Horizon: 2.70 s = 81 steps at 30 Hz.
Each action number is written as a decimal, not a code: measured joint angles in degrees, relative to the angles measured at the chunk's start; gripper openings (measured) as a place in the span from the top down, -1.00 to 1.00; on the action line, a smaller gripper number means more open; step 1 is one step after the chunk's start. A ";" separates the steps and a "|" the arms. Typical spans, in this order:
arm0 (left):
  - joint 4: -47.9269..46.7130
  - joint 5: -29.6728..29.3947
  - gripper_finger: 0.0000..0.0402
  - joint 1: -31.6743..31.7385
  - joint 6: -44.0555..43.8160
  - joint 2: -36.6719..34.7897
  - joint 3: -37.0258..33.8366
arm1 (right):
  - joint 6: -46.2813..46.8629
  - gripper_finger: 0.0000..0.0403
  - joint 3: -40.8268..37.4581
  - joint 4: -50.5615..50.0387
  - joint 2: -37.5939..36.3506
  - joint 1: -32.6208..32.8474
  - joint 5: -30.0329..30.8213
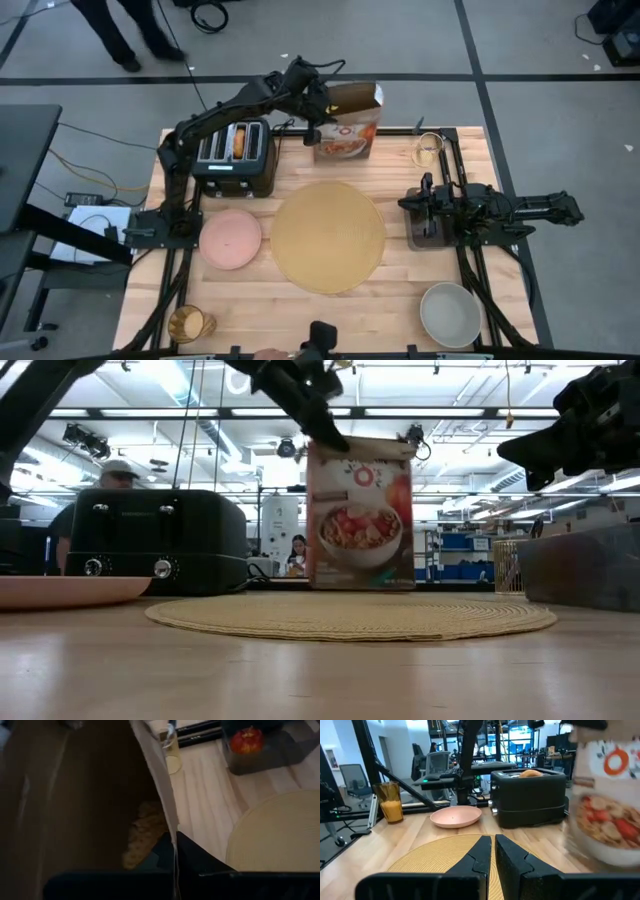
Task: Arrange a breakfast setting
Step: Adjust the cereal box, then put the gray bowl on the brown table mat
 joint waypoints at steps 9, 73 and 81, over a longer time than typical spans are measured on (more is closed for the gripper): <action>-9.63 -4.85 0.98 -1.27 -1.92 -6.89 0.06 | 8.15 0.83 0.01 8.64 0.00 -0.07 3.58; -12.74 -13.64 0.04 -12.70 -23.28 -13.10 7.22 | 20.13 0.18 60.40 -33.13 45.62 4.25 4.28; -13.57 -13.62 0.09 -24.16 -38.65 -19.51 10.09 | 17.71 0.17 71.69 -45.77 56.76 14.39 0.87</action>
